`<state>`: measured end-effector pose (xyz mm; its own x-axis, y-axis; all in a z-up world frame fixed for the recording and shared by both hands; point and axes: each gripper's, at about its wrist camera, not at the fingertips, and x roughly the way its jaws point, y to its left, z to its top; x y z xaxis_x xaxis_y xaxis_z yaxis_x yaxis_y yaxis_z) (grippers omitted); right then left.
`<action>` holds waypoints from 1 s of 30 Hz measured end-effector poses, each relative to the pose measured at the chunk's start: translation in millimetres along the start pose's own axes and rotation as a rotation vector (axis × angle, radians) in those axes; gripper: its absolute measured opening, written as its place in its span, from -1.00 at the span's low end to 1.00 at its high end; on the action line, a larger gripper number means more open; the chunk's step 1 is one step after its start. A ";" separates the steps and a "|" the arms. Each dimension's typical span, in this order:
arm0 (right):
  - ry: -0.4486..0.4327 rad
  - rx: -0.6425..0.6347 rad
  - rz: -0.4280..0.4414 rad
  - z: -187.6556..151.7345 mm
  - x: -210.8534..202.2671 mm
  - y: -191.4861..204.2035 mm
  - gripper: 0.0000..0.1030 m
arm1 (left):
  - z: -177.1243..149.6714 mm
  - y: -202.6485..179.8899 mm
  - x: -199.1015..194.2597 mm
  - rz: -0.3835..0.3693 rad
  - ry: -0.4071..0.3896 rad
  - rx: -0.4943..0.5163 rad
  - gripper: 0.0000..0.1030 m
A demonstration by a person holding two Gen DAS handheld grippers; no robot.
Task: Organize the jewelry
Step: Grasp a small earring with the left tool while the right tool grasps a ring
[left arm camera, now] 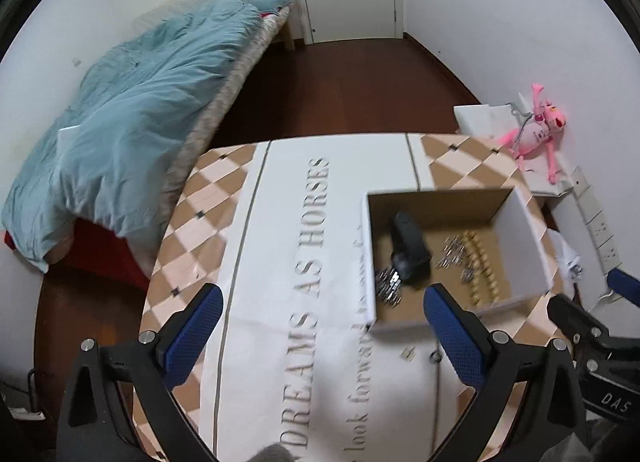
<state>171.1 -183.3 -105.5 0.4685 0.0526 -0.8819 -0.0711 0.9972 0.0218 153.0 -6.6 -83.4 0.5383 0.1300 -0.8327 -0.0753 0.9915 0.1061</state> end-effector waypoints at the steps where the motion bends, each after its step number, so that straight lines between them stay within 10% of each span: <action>1: 0.007 0.004 0.007 -10.1 4.4 1.3 0.93 | -9.4 1.2 2.6 0.004 0.007 -0.001 0.99; 7: 0.059 0.009 0.060 -57.3 47.5 9.1 0.90 | -56.4 5.3 33.5 0.019 0.105 0.001 0.99; 16: 0.031 -0.049 0.070 -84.9 74.2 26.0 0.16 | -89.0 5.5 55.4 0.024 0.167 -0.002 0.99; 21: -0.013 -0.128 0.016 -88.0 75.5 37.4 -0.76 | -89.7 0.3 57.1 0.023 0.164 0.008 0.99; 30: -0.015 0.031 0.104 -83.3 62.0 1.4 -0.76 | -79.8 -10.1 64.3 -0.033 0.143 0.013 0.99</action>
<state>126.8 -183.1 -199.4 0.4730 0.1565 -0.8670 -0.0928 0.9875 0.1276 121.4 -8.7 -181.4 0.4151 0.0960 -0.9047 -0.0484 0.9953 0.0834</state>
